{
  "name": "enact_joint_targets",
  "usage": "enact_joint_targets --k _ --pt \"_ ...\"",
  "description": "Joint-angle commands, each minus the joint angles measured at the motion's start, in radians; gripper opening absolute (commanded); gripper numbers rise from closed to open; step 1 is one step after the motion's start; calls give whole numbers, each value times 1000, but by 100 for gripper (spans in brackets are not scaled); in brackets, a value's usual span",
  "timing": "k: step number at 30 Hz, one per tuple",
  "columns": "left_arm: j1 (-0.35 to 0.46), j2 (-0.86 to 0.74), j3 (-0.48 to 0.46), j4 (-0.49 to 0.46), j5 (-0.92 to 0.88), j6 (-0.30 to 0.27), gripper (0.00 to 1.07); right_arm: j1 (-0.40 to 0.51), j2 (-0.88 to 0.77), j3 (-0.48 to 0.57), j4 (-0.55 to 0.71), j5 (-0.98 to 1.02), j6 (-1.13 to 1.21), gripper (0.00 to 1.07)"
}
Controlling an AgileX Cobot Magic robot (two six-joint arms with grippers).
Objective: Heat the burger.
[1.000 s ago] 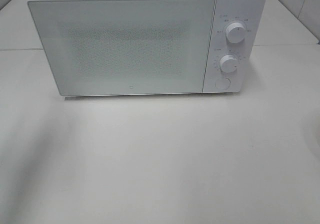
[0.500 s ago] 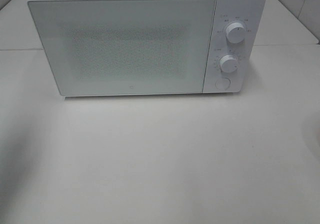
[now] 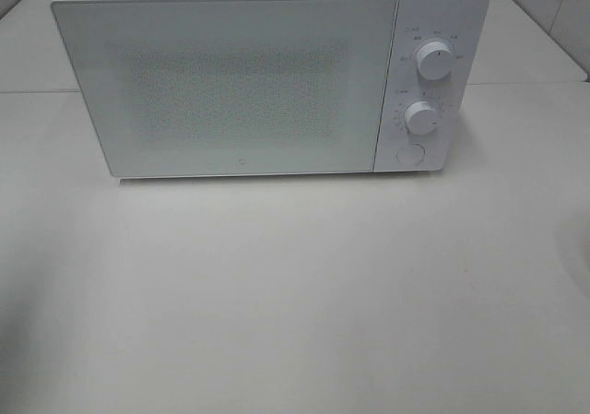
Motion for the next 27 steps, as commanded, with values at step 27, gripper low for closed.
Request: enact_joint_targets --k 27 --pt "3 -886 218 -60 -83 -1 102 -5 -18 1 -2 -7 2 98"
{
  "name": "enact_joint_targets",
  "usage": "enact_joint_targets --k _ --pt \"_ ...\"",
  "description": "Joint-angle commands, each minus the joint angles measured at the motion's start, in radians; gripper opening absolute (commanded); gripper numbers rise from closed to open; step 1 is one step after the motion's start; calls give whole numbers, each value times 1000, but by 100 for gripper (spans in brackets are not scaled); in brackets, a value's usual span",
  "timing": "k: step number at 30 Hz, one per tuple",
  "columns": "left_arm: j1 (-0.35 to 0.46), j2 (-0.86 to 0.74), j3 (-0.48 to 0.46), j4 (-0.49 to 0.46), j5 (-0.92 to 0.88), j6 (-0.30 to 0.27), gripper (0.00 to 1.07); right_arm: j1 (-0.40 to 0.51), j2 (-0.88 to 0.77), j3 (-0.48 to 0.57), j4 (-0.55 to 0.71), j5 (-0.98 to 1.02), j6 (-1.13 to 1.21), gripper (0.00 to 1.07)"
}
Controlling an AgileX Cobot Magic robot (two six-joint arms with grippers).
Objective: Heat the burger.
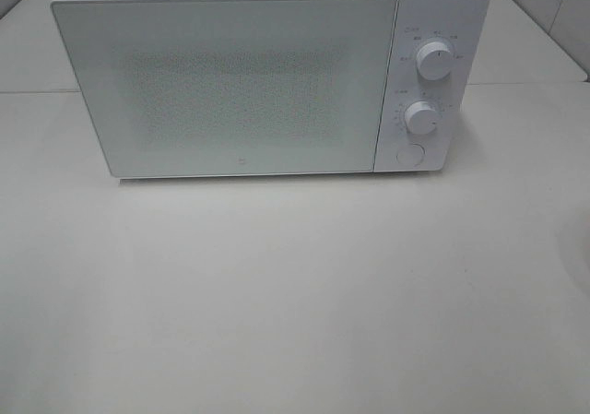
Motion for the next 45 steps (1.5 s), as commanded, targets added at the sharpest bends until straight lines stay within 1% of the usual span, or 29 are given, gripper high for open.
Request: enact_joint_targets --k 1,2,3,5,10,45 --pt "3 -93 5 -12 -6 -1 102 -5 -18 1 -2 -7 2 98" --pt "3 -142 5 -12 -3 -1 102 -5 -18 1 -2 -7 2 98" --pt "3 -142 5 -12 -3 -1 102 -5 -18 1 -2 -7 2 98" --pt "3 -200 8 -9 10 1 102 -5 -18 1 -2 -7 2 98" --pt "3 -194 36 -2 61 8 102 -5 -14 1 -2 -7 2 98" --pt "3 -196 35 -9 60 4 102 -5 -14 1 -2 -7 2 98"
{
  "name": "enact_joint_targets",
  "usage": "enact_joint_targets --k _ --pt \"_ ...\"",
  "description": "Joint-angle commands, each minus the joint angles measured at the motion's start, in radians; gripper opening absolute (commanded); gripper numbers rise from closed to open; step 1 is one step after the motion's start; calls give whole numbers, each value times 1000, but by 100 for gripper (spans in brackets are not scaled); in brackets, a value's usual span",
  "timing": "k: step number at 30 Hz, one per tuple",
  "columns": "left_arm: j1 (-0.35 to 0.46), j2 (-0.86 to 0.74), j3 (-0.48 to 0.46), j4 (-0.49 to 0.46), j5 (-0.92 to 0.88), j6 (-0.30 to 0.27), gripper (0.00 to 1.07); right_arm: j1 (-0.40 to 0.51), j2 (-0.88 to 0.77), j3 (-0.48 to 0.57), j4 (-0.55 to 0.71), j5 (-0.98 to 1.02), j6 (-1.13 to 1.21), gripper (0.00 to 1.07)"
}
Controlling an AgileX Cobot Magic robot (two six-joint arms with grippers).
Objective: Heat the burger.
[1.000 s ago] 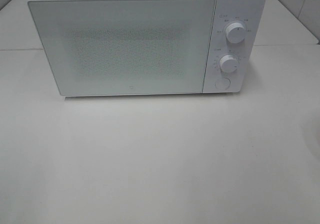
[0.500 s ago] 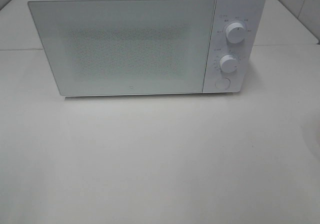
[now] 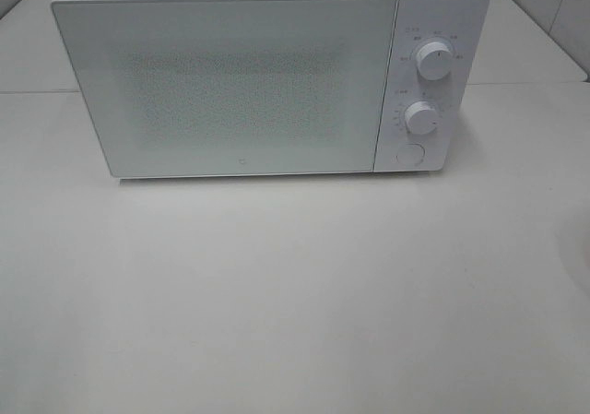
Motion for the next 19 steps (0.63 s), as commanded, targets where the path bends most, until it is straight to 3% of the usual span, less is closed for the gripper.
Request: enact_joint_targets --k 1,19 --pt "3 -23 1 -8 -2 -3 102 -5 -14 1 -2 -7 2 98" --pt "3 -23 1 -20 -2 -11 102 -5 -14 1 -2 -7 2 98"
